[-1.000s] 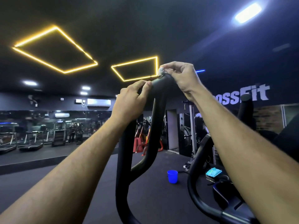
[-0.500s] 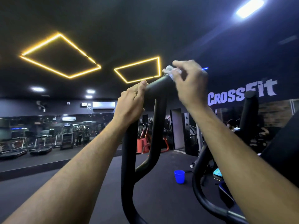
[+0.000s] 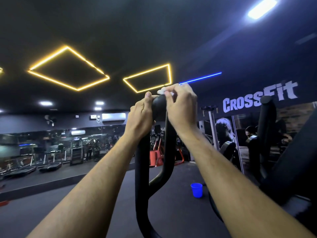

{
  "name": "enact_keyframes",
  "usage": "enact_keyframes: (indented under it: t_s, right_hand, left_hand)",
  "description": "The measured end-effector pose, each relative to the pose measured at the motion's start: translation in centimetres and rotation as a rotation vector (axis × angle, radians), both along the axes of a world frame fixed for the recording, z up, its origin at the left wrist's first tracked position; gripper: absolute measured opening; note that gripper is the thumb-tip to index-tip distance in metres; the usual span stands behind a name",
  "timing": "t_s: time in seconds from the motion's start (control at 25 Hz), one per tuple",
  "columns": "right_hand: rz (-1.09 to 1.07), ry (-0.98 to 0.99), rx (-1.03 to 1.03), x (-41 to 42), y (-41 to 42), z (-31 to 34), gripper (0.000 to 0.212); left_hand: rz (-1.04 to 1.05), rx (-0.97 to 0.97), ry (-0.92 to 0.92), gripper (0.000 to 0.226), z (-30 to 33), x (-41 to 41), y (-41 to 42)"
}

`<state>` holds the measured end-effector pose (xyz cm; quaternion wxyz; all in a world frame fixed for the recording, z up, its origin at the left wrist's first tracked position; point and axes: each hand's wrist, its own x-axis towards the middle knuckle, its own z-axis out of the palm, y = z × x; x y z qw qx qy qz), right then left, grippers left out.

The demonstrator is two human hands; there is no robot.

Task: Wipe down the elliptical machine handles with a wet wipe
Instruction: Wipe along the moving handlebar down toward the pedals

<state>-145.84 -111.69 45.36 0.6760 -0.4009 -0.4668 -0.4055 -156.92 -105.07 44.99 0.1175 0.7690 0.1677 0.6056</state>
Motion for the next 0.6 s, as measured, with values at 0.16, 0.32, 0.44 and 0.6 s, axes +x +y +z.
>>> enact_keyframes:
  t_s: [0.16,0.32,0.44,0.6]
  right_hand:
    - [-0.053,-0.203,-0.130,-0.7,0.0,-3.0,0.006]
    - [-0.049,-0.038,0.016,2.3,-0.5,-1.9,0.007]
    - [-0.009,0.030,0.075,0.5,0.6,-1.9,0.013]
    - [0.069,-0.213,-0.033,-0.3,1.4,-5.4,0.015]
  left_hand:
    - [-0.059,0.019,-0.009,0.057,0.0,-0.2,-0.2]
    - [-0.290,-0.135,-0.058,0.065,-0.8,-0.6,0.9]
    - [-0.549,-0.442,-0.089,0.074,-2.5,-1.2,1.6]
    - [-0.554,-0.506,-0.149,0.076,-3.2,-0.9,2.0]
